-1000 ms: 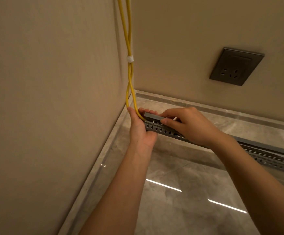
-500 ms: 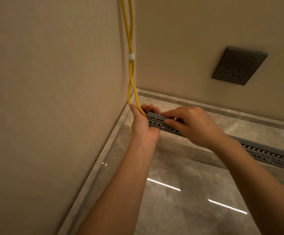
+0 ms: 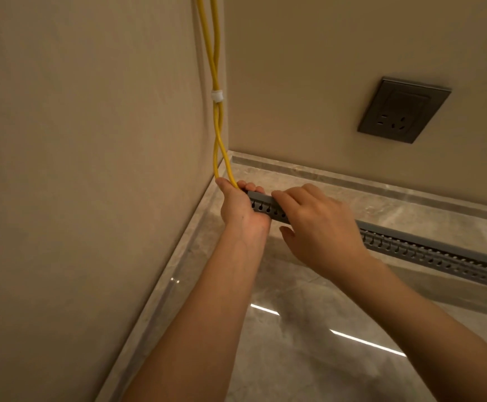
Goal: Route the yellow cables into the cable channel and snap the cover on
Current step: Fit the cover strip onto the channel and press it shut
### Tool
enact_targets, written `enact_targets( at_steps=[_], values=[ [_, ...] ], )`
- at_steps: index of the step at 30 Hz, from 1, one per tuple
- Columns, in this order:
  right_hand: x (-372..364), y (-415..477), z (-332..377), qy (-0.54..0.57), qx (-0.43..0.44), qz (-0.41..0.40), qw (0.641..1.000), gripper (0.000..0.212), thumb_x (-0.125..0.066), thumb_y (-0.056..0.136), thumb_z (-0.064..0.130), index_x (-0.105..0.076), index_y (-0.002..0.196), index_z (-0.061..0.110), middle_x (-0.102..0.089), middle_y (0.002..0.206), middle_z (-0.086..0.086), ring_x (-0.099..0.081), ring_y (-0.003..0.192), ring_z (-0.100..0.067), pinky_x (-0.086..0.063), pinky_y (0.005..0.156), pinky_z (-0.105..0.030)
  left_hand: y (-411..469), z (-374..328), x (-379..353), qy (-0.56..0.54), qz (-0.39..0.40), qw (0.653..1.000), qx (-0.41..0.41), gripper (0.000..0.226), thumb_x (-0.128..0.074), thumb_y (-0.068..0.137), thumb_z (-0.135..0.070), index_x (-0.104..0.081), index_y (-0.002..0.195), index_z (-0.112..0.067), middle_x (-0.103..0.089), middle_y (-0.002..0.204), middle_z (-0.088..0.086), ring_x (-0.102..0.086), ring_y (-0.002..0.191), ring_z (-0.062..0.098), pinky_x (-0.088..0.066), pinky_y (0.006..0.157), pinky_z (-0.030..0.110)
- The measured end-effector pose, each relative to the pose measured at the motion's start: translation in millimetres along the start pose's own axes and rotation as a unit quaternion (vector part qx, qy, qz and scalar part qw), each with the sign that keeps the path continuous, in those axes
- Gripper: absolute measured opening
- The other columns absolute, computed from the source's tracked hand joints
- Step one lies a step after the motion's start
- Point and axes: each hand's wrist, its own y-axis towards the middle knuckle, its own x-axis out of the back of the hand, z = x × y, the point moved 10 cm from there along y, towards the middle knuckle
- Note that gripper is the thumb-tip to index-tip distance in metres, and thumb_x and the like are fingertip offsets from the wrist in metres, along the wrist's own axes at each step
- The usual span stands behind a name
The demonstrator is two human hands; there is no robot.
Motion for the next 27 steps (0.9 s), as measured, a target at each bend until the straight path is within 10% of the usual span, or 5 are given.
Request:
enact_targets(
  at_steps=[13, 15, 17, 22, 27],
  values=[
    [0, 17, -15, 0.02, -0.033, -0.011, 0.999, 0.018, -0.057, 0.08, 0.018, -0.059, 0.098, 0.018, -0.061, 0.087, 0.0, -0.055, 0.077, -0.022, -0.045, 0.057, -0.033, -7, -47, 24, 0.162, 0.023, 0.977, -0.14, 0.028, -0.045, 0.094, -0.035, -0.055, 0.089, -0.009, -0.058, 0.079, 0.007, -0.057, 0.069, 0.017, -0.047, 0.069, 0.025],
    [-3, 19, -18, 0.022, -0.035, -0.004, 0.999, 0.018, -0.058, 0.08, 0.018, -0.059, 0.098, 0.018, -0.061, 0.087, 0.0, -0.054, 0.076, -0.022, -0.042, 0.056, -0.032, -39, -91, 36, 0.308, -0.043, 0.871, -0.379, 0.016, -0.056, 0.087, -0.017, -0.052, 0.101, -0.011, -0.054, 0.097, 0.007, -0.053, 0.087, 0.018, -0.044, 0.076, 0.024],
    [-4, 22, -21, 0.022, -0.033, 0.0, 0.999, 0.017, -0.059, 0.08, 0.019, -0.059, 0.097, 0.019, -0.061, 0.086, 0.0, -0.054, 0.075, -0.023, -0.04, 0.055, -0.031, -86, -96, 5, 0.502, 0.002, 0.643, -0.579, 0.032, -0.062, 0.073, -0.008, -0.054, 0.105, -0.009, -0.052, 0.106, 0.008, -0.046, 0.1, 0.018, -0.036, 0.089, 0.019],
    [0, 25, -21, 0.016, -0.027, -0.005, 1.0, 0.019, -0.062, 0.075, 0.018, -0.061, 0.094, 0.017, -0.062, 0.083, -0.003, -0.058, 0.074, -0.029, -0.033, 0.054, -0.03, -82, -17, -50, 0.786, 0.222, 0.267, -0.511, 0.052, -0.069, 0.07, -0.012, -0.054, 0.12, -0.011, -0.056, 0.119, 0.006, -0.044, 0.115, 0.023, -0.033, 0.102, 0.031],
    [-4, 22, -23, 0.022, -0.027, 0.025, 0.999, 0.018, -0.061, 0.076, 0.021, -0.061, 0.095, 0.021, -0.06, 0.081, -0.001, -0.055, 0.072, -0.027, -0.036, 0.056, -0.031, -65, -9, -62, 0.856, 0.225, 0.143, -0.443, 0.025, -0.065, 0.083, -0.02, -0.06, 0.105, -0.012, -0.062, 0.102, 0.008, -0.056, 0.098, 0.026, -0.046, 0.08, 0.039]
  ],
)
